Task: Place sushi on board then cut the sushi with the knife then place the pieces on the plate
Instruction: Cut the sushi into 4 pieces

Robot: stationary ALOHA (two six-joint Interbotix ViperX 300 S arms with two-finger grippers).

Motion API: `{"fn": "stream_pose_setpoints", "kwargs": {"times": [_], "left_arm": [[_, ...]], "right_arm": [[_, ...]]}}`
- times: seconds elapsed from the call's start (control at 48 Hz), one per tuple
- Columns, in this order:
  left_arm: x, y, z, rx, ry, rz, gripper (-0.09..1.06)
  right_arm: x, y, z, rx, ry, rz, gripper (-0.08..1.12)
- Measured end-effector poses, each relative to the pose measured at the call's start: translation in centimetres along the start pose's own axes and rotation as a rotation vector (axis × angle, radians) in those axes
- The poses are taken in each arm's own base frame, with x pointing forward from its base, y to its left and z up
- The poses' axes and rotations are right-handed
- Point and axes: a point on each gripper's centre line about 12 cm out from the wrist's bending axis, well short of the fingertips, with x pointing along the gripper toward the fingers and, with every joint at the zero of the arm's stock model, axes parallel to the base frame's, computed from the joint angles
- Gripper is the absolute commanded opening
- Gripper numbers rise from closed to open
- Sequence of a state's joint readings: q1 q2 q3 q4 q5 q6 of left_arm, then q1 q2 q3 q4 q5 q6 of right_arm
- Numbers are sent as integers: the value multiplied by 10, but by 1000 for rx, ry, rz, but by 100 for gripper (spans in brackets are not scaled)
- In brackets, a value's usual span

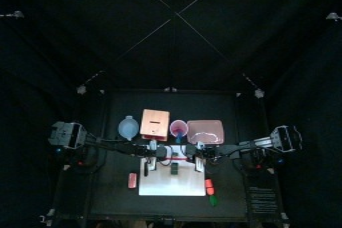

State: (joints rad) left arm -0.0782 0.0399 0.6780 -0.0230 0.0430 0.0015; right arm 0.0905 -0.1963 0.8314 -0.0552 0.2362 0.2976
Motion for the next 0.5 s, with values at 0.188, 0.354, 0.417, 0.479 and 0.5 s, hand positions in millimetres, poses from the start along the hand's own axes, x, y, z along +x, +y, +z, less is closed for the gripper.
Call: {"fn": "stream_pose_setpoints", "kwargs": {"times": [0.188, 0.354, 0.417, 0.479, 0.5], "left_arm": [[5, -12, -3, -2, 13, -23, 49], [9, -15, -6, -18, 24, -28, 49], [10, -16, -7, -22, 27, -30, 49], [11, -17, -7, -30, 29, -31, 49], [11, -17, -6, -33, 26, -32, 49]], "right_arm": [[1, 11, -3, 10, 11, 27, 32], [5, 15, -6, 16, 24, 35, 32], [6, 16, -8, 19, 30, 38, 32], [8, 17, -9, 20, 37, 40, 32], [9, 18, -10, 20, 39, 41, 32]]}}
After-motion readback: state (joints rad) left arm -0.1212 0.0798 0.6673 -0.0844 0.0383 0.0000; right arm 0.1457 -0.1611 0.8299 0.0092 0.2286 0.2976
